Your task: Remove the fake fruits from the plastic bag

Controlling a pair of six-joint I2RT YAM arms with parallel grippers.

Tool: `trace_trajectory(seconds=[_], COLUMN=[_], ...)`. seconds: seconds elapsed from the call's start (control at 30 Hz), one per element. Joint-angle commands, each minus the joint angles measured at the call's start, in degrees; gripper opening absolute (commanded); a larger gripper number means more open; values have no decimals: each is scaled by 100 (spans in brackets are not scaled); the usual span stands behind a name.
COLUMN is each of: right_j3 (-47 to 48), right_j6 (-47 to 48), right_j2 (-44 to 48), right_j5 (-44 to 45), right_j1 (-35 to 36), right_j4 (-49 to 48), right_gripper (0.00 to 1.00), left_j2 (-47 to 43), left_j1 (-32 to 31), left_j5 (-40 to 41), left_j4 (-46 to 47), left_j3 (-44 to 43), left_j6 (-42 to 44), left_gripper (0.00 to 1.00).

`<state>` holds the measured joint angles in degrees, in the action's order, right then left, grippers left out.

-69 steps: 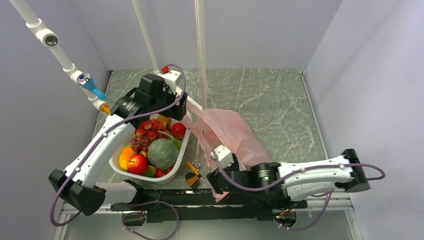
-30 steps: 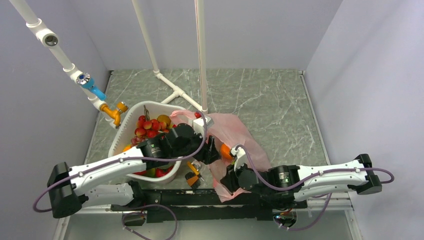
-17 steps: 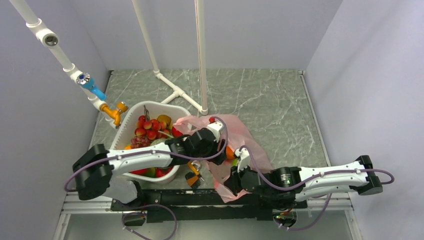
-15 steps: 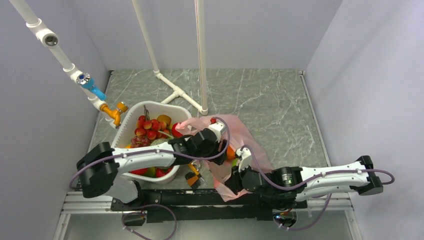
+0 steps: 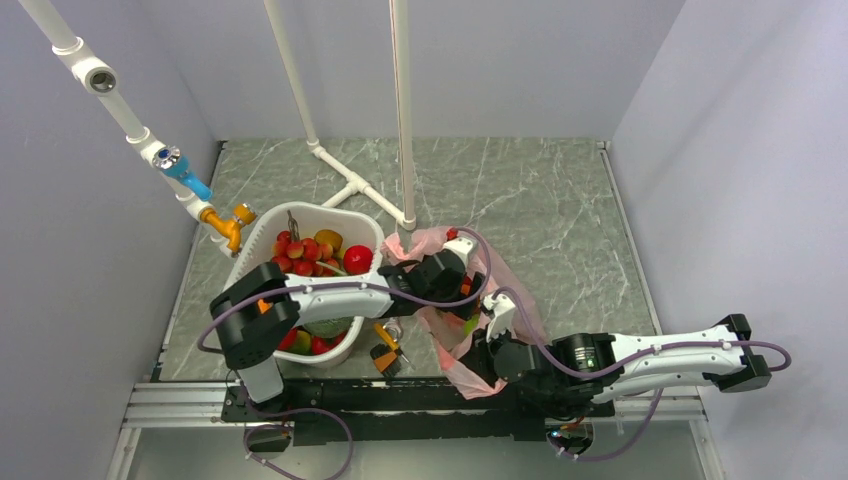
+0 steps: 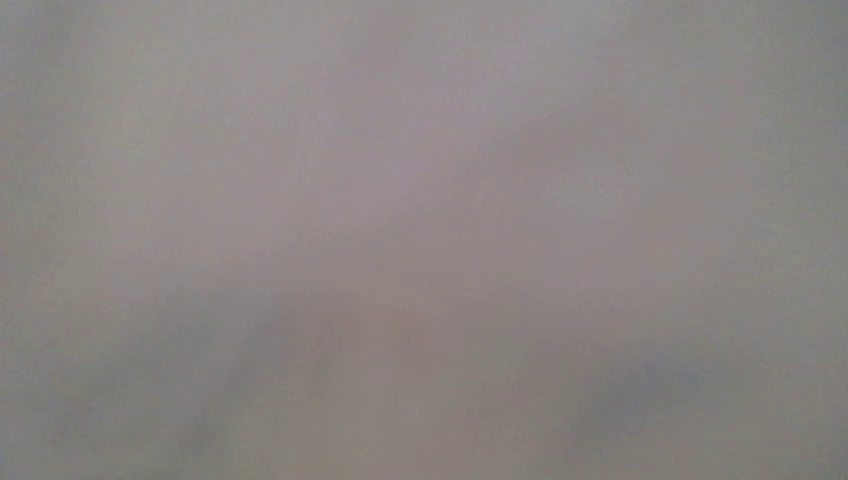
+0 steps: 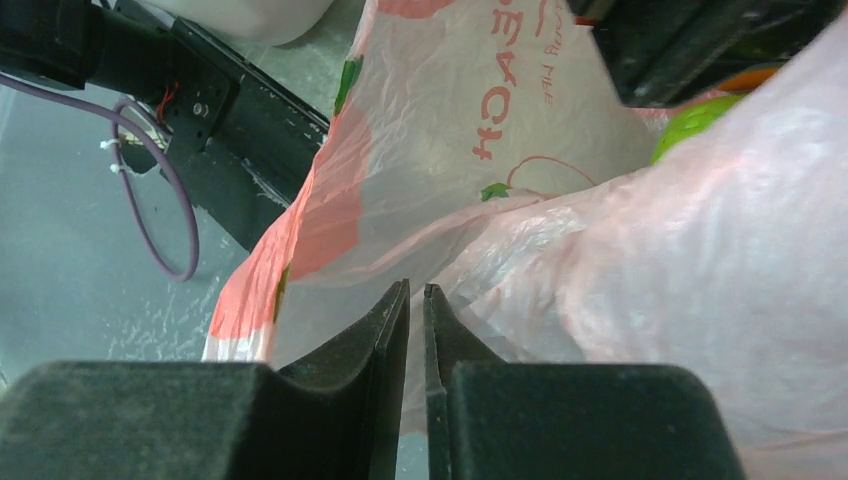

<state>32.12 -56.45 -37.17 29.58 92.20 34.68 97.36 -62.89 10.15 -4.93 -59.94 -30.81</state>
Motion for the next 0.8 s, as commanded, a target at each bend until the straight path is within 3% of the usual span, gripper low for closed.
trace_trajectory(seconds=[0.0, 0.17, 0.33, 0.43, 0.77], right_j3=[69, 65, -12, -41, -30], right_j6=[-16, -70, -183, -245, -385], right_j2=[-75, -94, 23, 84, 107], right_j5=[157, 177, 220, 285, 702], right_j1=[23, 24, 29, 24, 26], right_j4=[46, 136, 227, 279, 405], right_gripper=[13, 13, 13, 13, 13], left_j2=[466, 869, 737, 464, -1024], left_j1=[-22, 13, 84, 84, 78], left_j5=[198, 95, -72, -241, -998], left_j4=[112, 65, -168, -409, -1135], left_j3=[-472, -707, -903, -957, -565], left_j6=[138, 185, 385, 487, 448], left_gripper=[99, 88, 57, 48, 34])
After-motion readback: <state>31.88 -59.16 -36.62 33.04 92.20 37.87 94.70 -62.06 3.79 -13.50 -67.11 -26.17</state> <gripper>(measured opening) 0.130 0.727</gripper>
